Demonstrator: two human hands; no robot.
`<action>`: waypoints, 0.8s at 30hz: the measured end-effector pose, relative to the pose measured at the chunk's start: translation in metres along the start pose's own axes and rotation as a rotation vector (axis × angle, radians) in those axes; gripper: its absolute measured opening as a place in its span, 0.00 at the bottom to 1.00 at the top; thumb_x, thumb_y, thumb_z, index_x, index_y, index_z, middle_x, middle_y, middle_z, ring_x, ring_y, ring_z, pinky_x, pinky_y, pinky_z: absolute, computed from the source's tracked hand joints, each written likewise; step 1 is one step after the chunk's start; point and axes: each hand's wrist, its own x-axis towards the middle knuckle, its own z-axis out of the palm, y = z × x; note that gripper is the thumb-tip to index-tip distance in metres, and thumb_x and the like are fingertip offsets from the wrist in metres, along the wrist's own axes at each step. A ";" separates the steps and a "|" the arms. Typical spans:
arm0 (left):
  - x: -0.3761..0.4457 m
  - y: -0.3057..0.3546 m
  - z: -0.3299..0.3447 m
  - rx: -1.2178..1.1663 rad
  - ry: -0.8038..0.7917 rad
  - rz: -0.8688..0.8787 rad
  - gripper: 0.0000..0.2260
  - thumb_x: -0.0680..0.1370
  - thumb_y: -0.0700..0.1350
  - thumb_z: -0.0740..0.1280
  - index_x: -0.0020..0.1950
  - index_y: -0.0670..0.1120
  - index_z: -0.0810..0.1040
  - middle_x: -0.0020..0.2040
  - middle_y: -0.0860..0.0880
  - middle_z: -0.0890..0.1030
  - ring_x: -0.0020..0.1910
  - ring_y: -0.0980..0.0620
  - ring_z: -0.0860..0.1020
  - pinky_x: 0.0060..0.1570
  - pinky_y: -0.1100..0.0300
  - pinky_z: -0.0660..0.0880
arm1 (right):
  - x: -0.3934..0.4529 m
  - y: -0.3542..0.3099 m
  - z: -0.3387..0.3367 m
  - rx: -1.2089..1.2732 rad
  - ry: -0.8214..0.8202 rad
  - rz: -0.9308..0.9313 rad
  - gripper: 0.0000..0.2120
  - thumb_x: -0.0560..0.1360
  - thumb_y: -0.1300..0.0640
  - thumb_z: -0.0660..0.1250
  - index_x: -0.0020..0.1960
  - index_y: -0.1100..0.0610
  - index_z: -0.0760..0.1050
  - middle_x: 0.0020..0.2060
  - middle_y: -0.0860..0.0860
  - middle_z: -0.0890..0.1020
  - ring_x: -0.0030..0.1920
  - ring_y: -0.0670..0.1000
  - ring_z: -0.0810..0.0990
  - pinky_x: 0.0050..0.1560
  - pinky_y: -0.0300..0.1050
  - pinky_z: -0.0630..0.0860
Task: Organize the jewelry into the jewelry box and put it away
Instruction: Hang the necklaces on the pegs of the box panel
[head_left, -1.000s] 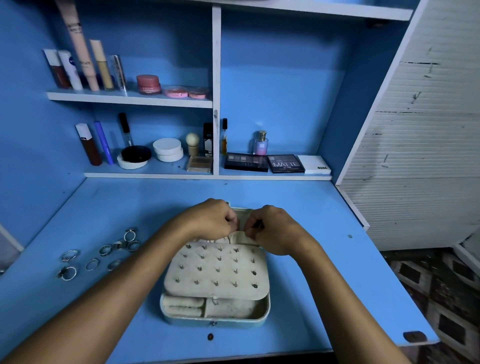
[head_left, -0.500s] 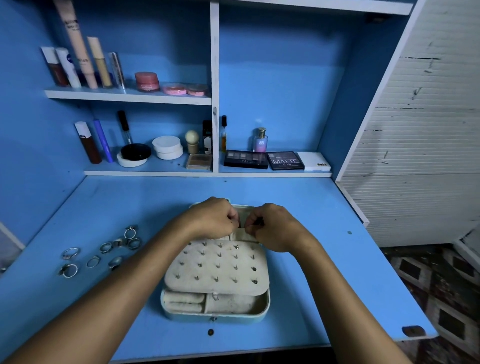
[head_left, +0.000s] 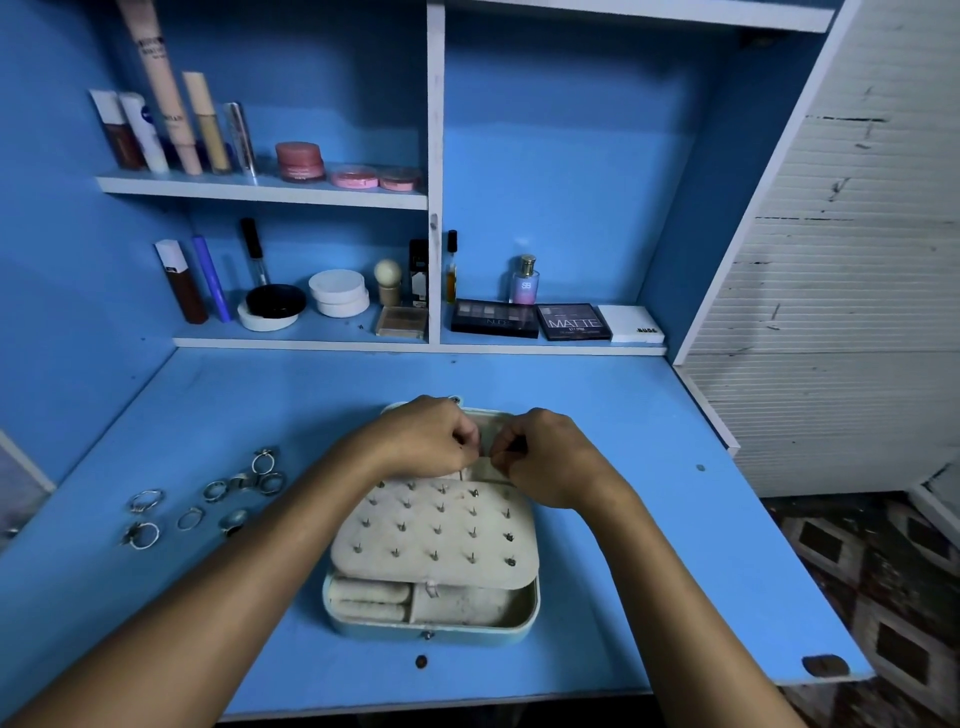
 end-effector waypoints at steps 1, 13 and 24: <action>0.000 -0.001 0.000 -0.001 0.005 0.008 0.08 0.77 0.45 0.65 0.43 0.56 0.83 0.41 0.61 0.81 0.41 0.61 0.77 0.39 0.63 0.71 | 0.000 0.000 0.001 -0.001 0.012 0.001 0.13 0.75 0.64 0.63 0.43 0.50 0.82 0.38 0.42 0.79 0.40 0.43 0.77 0.34 0.29 0.69; -0.010 -0.023 0.000 -0.209 0.205 0.092 0.05 0.76 0.44 0.72 0.44 0.55 0.85 0.34 0.63 0.81 0.35 0.67 0.77 0.35 0.72 0.69 | -0.010 0.010 0.011 0.183 0.222 -0.037 0.04 0.72 0.61 0.74 0.42 0.53 0.83 0.36 0.41 0.81 0.37 0.38 0.77 0.37 0.23 0.69; -0.073 -0.075 0.031 -0.522 0.650 0.016 0.08 0.77 0.41 0.70 0.48 0.54 0.83 0.46 0.64 0.83 0.49 0.63 0.79 0.45 0.74 0.72 | -0.055 0.035 0.030 0.631 0.456 -0.092 0.11 0.76 0.68 0.68 0.42 0.54 0.81 0.38 0.44 0.84 0.39 0.44 0.81 0.34 0.33 0.73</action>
